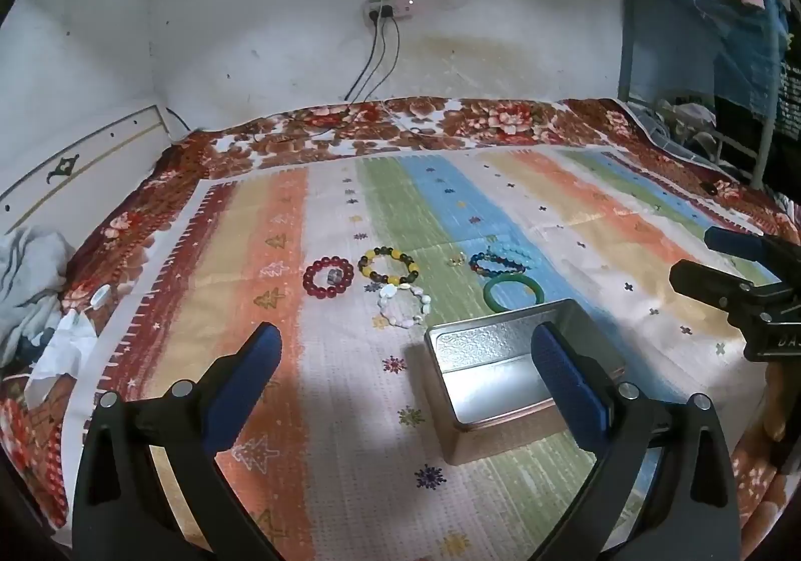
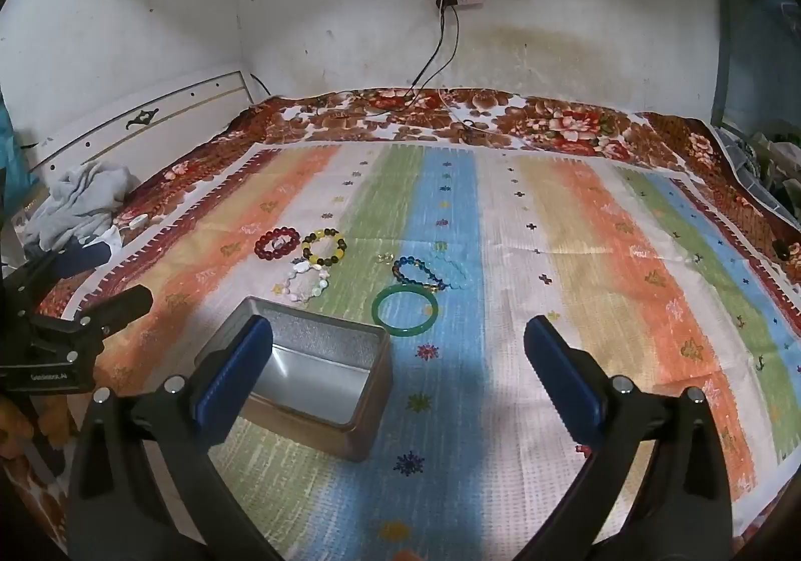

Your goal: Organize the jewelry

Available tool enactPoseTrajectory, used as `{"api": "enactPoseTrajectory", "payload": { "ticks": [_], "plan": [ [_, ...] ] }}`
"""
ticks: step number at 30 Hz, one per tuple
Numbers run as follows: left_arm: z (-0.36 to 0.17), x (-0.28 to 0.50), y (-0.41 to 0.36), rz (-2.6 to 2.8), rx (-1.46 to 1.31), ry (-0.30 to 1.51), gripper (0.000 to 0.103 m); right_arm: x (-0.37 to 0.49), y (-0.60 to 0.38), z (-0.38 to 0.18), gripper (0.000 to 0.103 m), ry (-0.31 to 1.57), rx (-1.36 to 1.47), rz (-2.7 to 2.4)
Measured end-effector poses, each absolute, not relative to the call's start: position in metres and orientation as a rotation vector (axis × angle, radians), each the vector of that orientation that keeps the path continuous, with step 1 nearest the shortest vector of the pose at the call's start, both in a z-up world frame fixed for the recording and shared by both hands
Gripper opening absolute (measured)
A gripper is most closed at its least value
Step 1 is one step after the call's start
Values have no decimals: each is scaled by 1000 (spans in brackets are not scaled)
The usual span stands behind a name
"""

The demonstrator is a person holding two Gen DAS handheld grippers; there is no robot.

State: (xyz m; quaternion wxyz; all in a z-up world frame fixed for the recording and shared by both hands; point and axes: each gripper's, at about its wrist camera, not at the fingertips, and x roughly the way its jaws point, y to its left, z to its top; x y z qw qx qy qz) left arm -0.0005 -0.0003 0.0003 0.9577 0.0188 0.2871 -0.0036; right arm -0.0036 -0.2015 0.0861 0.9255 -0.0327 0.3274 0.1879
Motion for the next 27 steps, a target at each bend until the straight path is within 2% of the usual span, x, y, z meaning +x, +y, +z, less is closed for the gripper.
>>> {"api": "enactPoseTrajectory", "payload": {
  "ticks": [27],
  "plan": [
    [-12,4,5,10,11,622,98,0,-203,83,99,694,-34,409]
  ]
}}
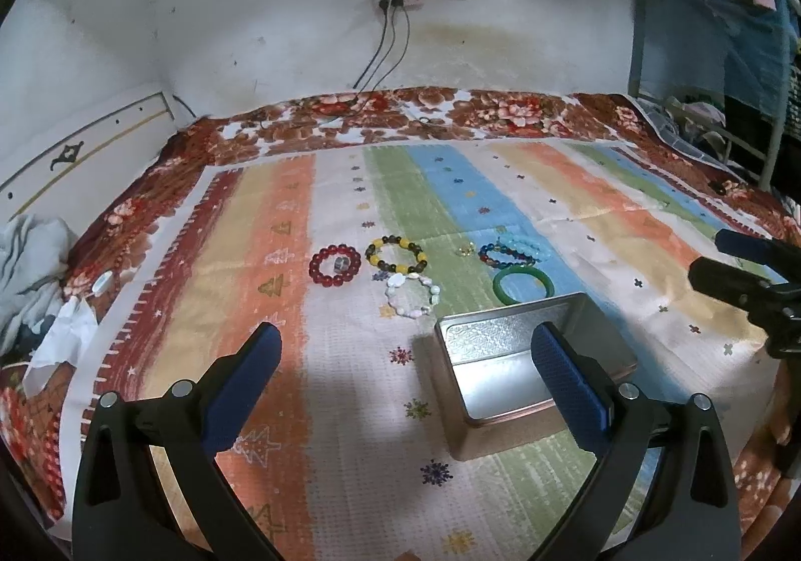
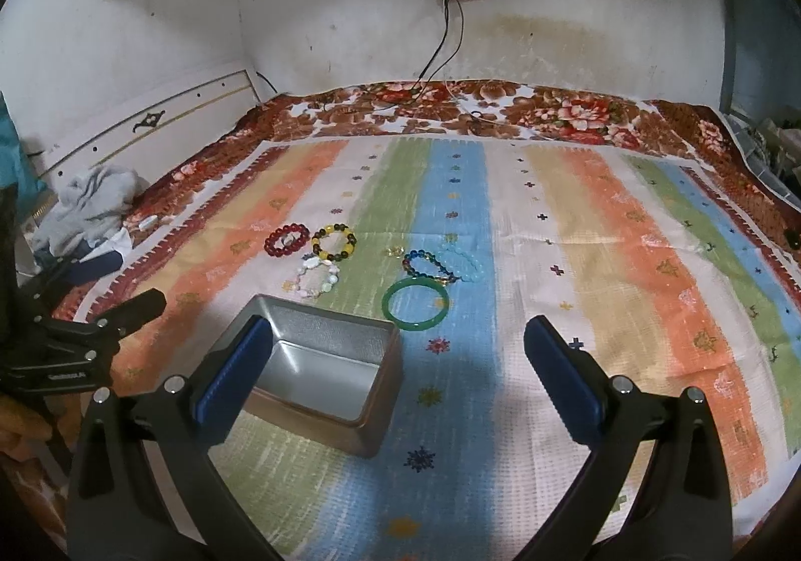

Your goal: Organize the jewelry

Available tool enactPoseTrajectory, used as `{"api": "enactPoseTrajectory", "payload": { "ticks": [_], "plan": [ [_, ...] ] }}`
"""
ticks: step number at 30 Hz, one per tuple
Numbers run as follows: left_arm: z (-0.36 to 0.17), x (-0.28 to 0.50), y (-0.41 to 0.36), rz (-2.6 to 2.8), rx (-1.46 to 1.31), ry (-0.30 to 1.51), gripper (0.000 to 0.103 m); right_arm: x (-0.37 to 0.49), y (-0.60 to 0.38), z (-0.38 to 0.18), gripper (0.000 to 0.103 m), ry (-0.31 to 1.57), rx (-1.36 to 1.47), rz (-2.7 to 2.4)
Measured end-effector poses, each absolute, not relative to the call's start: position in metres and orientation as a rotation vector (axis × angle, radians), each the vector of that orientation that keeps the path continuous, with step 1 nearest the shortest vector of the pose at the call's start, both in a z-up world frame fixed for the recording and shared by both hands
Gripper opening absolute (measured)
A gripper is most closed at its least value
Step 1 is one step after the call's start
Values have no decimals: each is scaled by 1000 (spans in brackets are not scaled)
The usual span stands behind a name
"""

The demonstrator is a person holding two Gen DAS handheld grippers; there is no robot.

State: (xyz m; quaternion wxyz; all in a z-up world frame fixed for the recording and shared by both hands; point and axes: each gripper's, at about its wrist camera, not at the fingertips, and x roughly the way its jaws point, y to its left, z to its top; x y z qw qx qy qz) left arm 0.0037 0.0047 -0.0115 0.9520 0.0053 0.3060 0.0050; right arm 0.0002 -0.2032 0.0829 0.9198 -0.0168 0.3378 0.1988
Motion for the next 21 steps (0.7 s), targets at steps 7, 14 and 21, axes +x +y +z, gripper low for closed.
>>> {"api": "enactPoseTrajectory", "payload": {
  "ticks": [7,14,21],
  "plan": [
    [-12,7,7,13,-11,648,98,-1,-198,84,99,695,-69,407],
    [-13,9,6,11,6,659,98,-1,-198,82,99,701,-66,408],
    [-14,9,8,-1,-6,666,98,-1,-197,82,99,701,-68,407]
  ]
}}
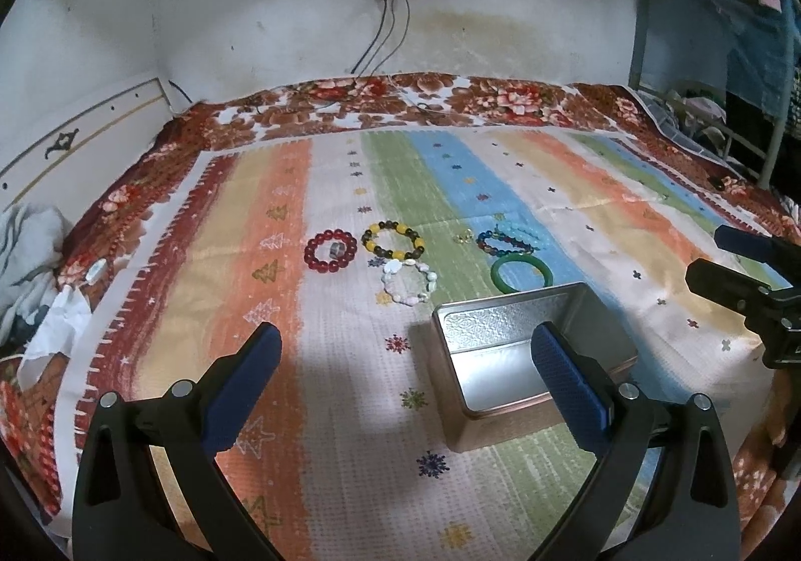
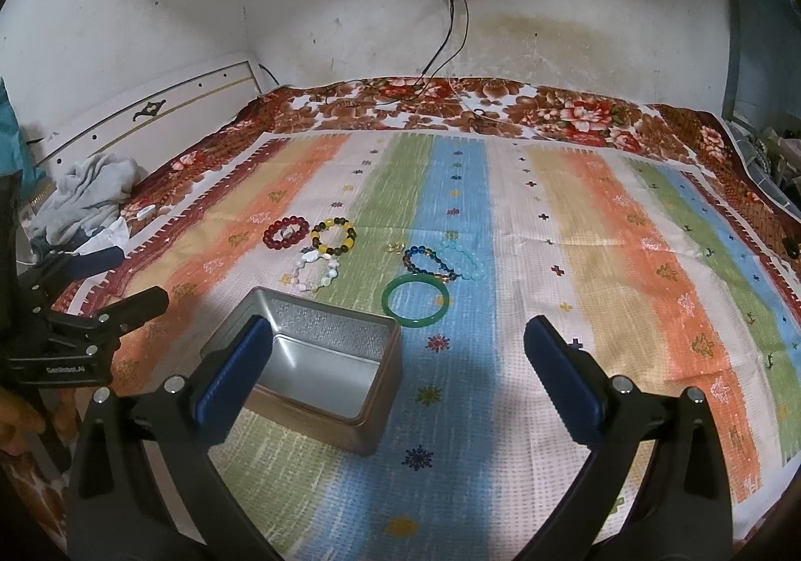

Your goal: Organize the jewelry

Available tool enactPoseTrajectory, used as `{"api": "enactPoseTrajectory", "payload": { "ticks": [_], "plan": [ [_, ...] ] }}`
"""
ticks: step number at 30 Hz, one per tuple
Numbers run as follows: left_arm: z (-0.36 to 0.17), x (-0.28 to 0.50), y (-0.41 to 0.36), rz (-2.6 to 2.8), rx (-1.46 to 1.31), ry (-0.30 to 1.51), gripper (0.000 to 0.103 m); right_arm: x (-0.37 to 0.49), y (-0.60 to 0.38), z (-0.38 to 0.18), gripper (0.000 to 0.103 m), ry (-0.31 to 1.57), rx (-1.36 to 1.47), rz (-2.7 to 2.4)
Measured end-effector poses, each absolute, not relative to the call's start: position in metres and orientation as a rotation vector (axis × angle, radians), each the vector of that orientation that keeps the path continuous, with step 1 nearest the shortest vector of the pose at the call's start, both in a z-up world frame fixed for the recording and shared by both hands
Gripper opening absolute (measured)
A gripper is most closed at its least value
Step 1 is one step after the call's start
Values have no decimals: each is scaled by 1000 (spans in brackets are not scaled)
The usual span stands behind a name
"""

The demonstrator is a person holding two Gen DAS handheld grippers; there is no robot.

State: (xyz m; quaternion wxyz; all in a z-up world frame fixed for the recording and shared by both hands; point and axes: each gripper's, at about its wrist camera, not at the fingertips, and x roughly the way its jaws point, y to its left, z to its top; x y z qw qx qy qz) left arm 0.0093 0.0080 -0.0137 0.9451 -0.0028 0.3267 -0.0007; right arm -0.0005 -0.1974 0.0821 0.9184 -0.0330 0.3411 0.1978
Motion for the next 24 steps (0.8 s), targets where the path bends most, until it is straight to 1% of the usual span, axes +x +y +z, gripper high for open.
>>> {"api": "enactPoseTrajectory", "payload": {
  "ticks": [8,24],
  "plan": [
    [-14,10,5,-1,-10,672,98,0,-197,79,99,707,-71,407],
    [-9,13,22,44,-78,668,98,8,-197,74,99,723,-59,409]
  ]
}}
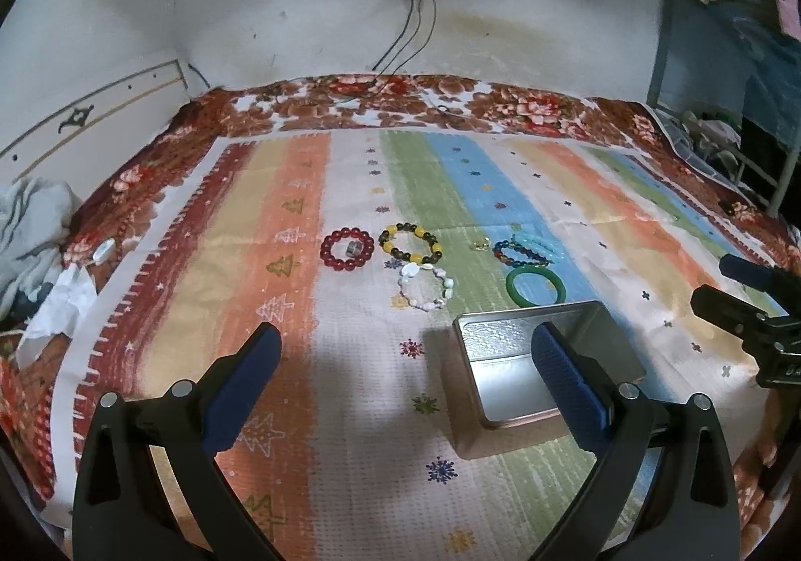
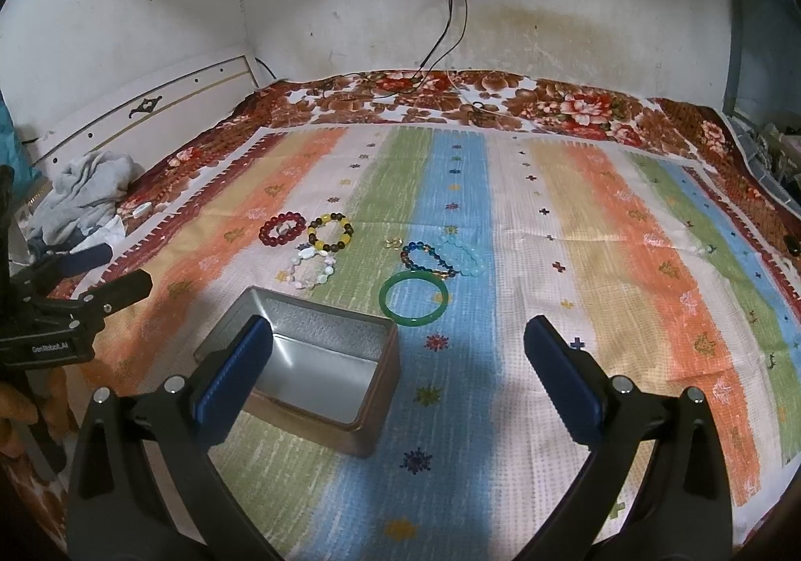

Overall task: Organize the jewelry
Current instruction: 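Lower the left tool over the red bead bracelet while the right tool lowers over the aqua bracelet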

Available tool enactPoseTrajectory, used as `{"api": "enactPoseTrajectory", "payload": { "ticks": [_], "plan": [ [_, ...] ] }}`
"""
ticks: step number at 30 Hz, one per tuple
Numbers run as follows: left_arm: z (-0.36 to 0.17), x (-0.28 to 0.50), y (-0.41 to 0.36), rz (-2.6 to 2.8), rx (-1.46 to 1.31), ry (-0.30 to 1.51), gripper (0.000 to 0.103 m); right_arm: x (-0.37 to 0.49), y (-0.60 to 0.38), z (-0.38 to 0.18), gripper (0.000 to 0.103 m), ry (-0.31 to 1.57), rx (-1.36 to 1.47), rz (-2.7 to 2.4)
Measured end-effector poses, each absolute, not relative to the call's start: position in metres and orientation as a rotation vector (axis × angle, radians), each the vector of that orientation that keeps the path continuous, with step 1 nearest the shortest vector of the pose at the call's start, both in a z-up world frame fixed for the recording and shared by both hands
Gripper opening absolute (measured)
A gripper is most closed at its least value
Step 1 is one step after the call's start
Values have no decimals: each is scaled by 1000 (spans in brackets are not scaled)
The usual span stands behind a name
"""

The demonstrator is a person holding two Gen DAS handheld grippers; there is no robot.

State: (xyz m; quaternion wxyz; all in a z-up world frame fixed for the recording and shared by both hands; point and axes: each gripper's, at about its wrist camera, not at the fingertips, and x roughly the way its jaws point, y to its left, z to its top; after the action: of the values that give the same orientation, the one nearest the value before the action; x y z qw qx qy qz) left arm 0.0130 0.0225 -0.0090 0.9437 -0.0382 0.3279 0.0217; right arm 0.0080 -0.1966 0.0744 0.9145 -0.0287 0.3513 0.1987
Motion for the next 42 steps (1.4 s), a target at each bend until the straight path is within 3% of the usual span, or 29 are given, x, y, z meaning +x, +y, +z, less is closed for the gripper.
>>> {"api": "enactPoseTrajectory", "payload": {
  "ticks": [18,42],
  "plan": [
    [-5,79,60,111,-66,711,98,74,-204,76,99,770,-45,328],
    [-43,184,100,156,-30,847,98,191,-203,42,99,875,-78,259]
  ]
}}
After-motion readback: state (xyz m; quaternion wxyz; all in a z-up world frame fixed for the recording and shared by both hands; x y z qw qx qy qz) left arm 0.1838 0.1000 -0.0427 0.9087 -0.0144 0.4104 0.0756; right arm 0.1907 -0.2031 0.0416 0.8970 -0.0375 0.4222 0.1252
